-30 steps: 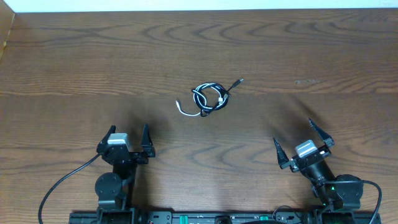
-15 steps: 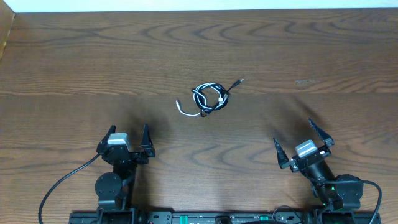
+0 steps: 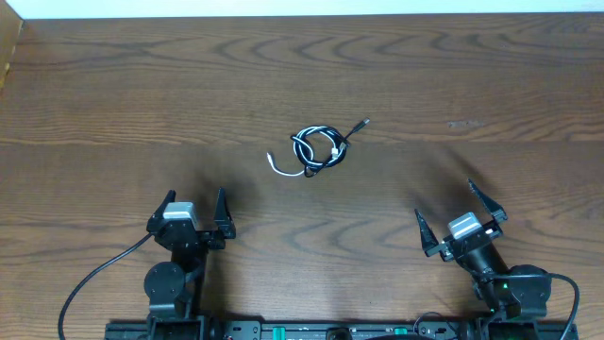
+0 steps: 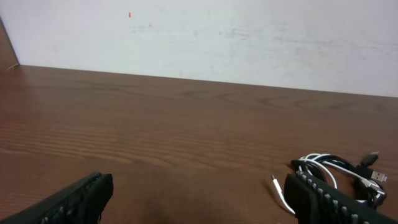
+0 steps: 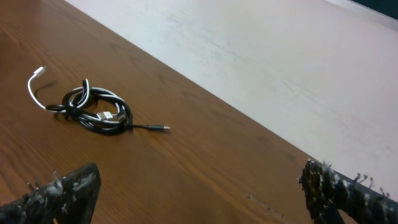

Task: Untangle cables

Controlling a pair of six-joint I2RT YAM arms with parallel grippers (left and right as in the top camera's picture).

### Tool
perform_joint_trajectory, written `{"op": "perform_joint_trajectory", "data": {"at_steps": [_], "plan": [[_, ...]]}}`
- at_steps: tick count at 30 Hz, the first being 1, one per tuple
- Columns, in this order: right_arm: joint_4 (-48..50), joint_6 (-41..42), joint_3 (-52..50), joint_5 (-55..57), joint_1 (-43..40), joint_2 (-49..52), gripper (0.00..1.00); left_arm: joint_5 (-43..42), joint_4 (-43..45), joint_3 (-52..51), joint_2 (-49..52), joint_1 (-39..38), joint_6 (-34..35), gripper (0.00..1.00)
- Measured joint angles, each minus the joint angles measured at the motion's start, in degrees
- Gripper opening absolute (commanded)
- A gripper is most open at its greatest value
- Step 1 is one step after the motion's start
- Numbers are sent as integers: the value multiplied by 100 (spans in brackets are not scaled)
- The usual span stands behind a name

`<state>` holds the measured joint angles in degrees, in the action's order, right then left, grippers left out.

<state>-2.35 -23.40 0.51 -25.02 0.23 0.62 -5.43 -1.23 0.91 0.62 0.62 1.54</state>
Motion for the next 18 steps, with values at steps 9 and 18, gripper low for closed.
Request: {"op": "perform_joint_trajectory", "data": {"at_steps": [9, 18], "plan": [[0, 0, 0, -4, 0, 0, 99, 0, 0, 0, 0, 0, 0, 93], [13, 90, 0, -61, 0, 0, 99, -201, -101, 79, 15, 0, 450, 93]]}}
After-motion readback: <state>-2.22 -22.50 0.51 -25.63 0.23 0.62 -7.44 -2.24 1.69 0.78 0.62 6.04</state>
